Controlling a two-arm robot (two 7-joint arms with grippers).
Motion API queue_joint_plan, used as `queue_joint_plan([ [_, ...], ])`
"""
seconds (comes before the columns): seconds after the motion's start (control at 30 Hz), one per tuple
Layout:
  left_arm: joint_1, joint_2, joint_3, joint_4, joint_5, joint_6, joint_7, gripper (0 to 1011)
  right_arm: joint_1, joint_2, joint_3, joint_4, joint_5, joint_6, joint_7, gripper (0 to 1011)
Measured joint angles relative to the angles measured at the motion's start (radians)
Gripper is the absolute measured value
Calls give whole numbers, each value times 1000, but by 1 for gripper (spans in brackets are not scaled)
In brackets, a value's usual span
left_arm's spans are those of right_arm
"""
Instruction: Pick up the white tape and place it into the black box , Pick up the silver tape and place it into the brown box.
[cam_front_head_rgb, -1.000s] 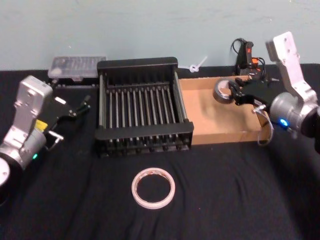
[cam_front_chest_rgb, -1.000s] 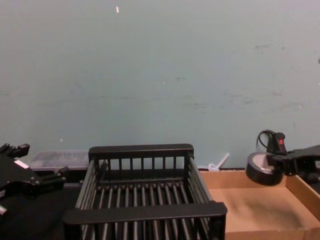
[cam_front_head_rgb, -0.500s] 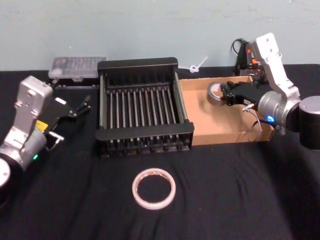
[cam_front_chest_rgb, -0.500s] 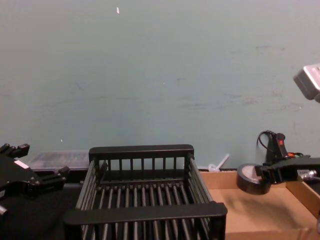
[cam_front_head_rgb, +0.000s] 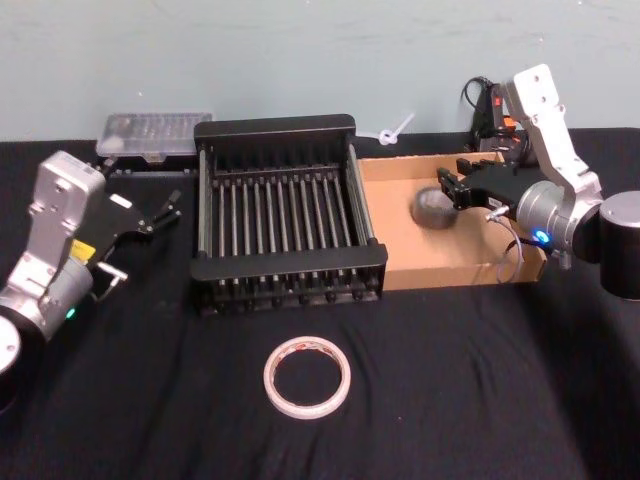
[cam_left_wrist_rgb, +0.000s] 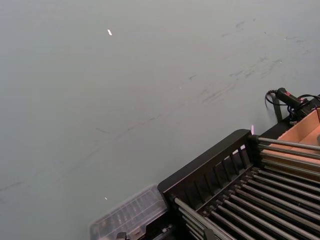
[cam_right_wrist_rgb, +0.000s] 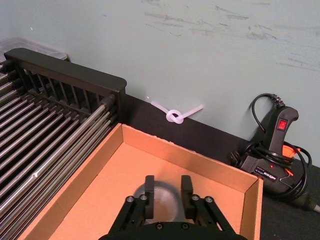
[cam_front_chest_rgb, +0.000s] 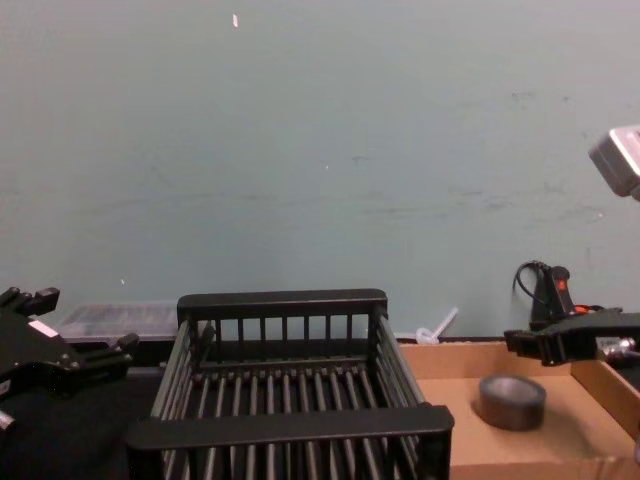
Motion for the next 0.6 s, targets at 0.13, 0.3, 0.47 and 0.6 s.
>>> queue_joint_plan([
  [0.13, 0, 0, 0, 0, 0, 0, 0, 1001, -1, 0, 0, -1, 1, 1, 0, 446],
  [0.3, 0, 0, 0, 0, 0, 0, 0, 1001, -1, 1, 1, -2, 2, 1, 0, 600],
  [0.47, 0, 0, 0, 0, 0, 0, 0, 1001, -2, 1, 1, -3, 2, 1, 0, 739],
  [0.6, 0, 0, 0, 0, 0, 0, 0, 1002, -2, 1, 1, -3, 3, 2, 0, 869],
])
